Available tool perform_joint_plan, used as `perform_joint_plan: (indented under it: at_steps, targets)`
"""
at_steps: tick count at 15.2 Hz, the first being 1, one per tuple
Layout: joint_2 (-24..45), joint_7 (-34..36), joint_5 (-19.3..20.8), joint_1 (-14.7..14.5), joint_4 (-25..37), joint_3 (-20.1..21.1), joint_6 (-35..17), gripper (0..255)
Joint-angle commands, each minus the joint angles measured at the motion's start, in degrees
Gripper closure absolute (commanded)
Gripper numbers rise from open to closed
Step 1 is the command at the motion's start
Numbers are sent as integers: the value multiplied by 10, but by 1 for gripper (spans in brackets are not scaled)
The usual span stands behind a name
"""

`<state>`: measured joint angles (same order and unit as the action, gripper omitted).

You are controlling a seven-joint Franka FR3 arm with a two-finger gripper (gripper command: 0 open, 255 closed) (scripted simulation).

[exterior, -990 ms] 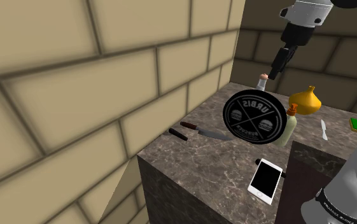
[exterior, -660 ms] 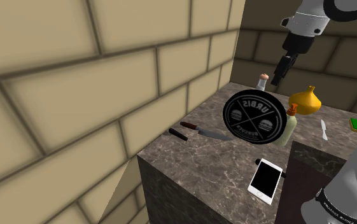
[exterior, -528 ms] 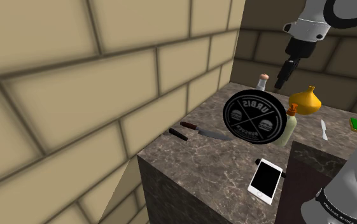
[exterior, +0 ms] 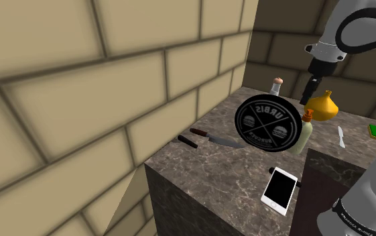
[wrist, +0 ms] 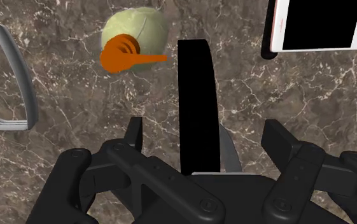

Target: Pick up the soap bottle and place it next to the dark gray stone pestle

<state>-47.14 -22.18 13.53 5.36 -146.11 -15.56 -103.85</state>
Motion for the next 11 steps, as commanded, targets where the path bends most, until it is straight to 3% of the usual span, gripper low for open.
perform_joint_plan:
  at_steps: [1, 5, 11]
  targets:
    - [5, -21, 20, 12, -14, -22, -15, 0]
    - [29, -62, 61, 35, -32, -70, -51, 0]
    - [43, -64, 75, 41, -64, -87, -97, 0]
